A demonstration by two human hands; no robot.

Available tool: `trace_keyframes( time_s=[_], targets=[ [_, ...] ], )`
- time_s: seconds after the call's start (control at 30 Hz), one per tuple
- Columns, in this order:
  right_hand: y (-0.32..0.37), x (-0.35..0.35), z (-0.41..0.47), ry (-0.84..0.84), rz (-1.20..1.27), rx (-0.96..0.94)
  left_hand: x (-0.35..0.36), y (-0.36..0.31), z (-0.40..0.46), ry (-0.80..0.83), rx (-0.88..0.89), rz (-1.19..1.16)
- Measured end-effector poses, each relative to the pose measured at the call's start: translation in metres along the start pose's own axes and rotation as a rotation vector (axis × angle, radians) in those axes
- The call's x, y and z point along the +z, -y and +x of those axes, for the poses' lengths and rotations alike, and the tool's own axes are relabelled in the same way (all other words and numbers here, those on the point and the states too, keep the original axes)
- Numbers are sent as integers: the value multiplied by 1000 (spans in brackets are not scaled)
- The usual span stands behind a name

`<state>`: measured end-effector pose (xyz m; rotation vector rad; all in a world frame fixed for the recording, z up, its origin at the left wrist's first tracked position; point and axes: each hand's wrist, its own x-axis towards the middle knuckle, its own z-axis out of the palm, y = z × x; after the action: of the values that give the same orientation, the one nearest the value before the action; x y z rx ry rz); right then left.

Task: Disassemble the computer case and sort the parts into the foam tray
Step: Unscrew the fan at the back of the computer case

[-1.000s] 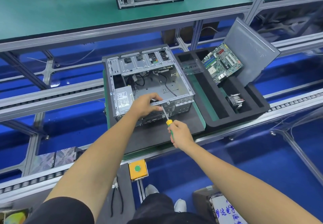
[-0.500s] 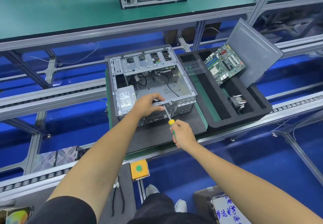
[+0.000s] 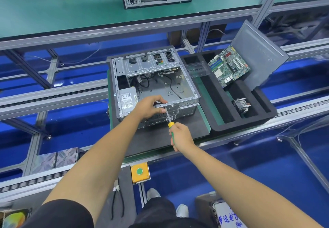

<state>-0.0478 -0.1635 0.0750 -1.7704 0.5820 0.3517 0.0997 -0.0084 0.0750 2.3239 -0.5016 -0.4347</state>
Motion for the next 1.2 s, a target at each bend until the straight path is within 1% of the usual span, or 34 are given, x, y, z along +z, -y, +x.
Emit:
trace_keyframes(
  time_s=[0.1,0.23,0.3,0.33,0.4,0.5,0.57,0.6,0.7,0.83,0.9,0.97,1.0,1.1,1.2],
  targets=[
    [-2,11,-2,-69,-20,40,0,1,-1,0,-2,-2],
    [1,19,3,-116,299,157,1,0,-2,-9,1,17],
    [1,20,5,-121,348,169,1,0,-2,-16,1,23],
    [0,20,5,-128,300,156,1,1,-2,-18,2,21],
    [-1,19,4,-186,90,111,1,1,-1,-17,3,19],
    [-4,18,3,-358,-281,17,2,2,0,-20,-11,6],
    [-5,18,1,-440,-399,-47,4,3,1,-30,-9,17],
    [-5,18,2,-449,-418,-64,4,4,1,-33,-6,29],
    [-7,17,5,-426,-397,-53,4,4,0,-44,46,91],
    [-8,13,10,-384,-348,-28,5,3,-5,-70,264,192],
    [-9,14,11,-369,-323,-24,7,4,-7,-48,353,298],
    [-10,17,11,-356,-284,-31,11,7,-8,-67,449,409],
    [-11,19,11,-347,-265,-32,13,7,-9,-87,465,418],
    [-12,20,12,-315,-226,-21,16,7,-11,-131,417,400],
    [-12,14,14,-198,-114,-1,17,7,-11,-115,346,357]
  ],
)
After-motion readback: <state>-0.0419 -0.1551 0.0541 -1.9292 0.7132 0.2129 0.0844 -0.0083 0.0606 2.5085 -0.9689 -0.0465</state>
